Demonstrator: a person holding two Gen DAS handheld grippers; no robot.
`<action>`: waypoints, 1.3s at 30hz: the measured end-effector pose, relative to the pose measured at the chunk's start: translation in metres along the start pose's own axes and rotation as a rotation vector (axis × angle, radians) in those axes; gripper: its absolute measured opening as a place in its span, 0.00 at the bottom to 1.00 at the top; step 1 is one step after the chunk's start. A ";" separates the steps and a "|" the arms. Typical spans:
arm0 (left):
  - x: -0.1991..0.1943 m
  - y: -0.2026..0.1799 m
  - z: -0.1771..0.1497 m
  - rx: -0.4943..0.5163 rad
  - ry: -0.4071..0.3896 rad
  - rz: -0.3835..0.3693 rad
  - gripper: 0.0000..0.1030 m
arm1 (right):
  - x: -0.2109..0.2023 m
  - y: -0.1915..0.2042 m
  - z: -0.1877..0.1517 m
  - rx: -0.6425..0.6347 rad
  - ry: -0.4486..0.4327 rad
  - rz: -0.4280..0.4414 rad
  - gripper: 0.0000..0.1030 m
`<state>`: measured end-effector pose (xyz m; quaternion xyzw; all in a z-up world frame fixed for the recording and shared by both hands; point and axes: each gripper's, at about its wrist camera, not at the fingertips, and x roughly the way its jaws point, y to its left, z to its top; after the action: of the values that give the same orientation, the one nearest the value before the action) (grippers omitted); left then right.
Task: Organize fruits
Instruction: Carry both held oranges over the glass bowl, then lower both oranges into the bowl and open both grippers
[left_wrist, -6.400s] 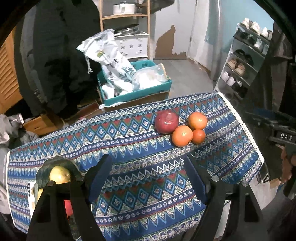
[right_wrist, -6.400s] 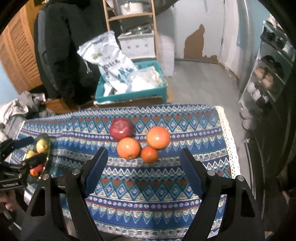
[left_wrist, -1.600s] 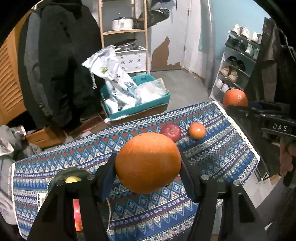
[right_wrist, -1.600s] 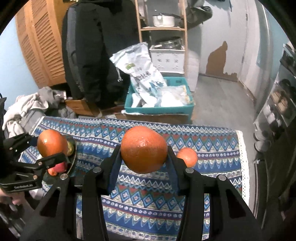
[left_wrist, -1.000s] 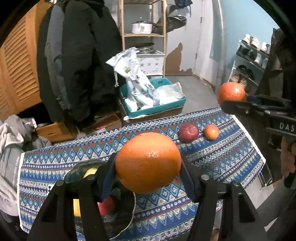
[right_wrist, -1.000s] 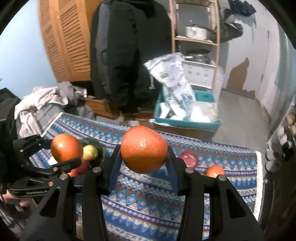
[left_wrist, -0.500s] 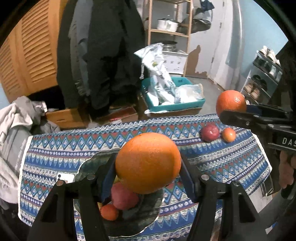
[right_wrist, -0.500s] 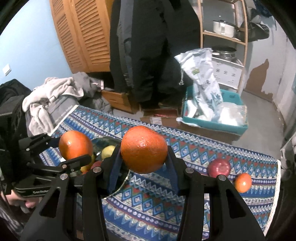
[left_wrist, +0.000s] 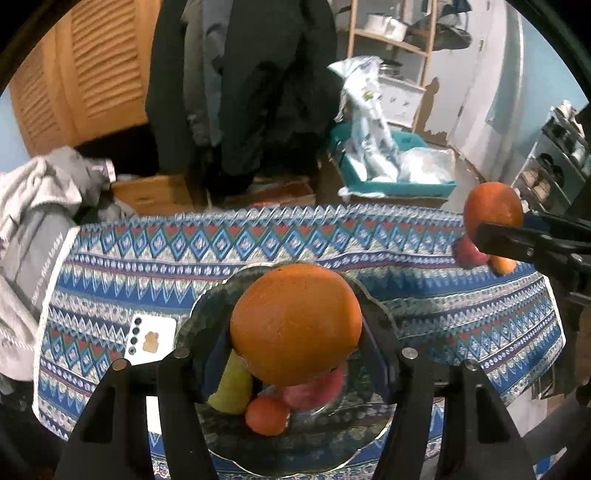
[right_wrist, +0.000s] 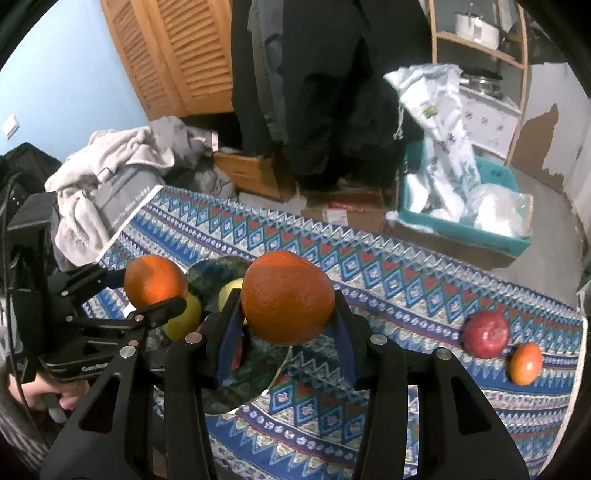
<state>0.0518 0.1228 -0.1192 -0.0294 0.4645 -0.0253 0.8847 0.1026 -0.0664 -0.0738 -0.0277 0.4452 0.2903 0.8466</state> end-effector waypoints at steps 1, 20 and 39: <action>0.005 0.004 -0.002 -0.014 0.012 -0.003 0.63 | 0.004 0.001 0.000 0.001 0.006 0.004 0.44; 0.066 0.039 -0.017 -0.101 0.159 0.006 0.63 | 0.075 0.021 -0.018 -0.044 0.144 0.032 0.44; 0.048 0.045 -0.019 -0.106 0.146 0.031 0.68 | 0.094 0.031 -0.027 -0.071 0.194 0.037 0.44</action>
<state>0.0640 0.1635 -0.1723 -0.0670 0.5291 0.0107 0.8459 0.1079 -0.0048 -0.1557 -0.0775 0.5149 0.3174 0.7925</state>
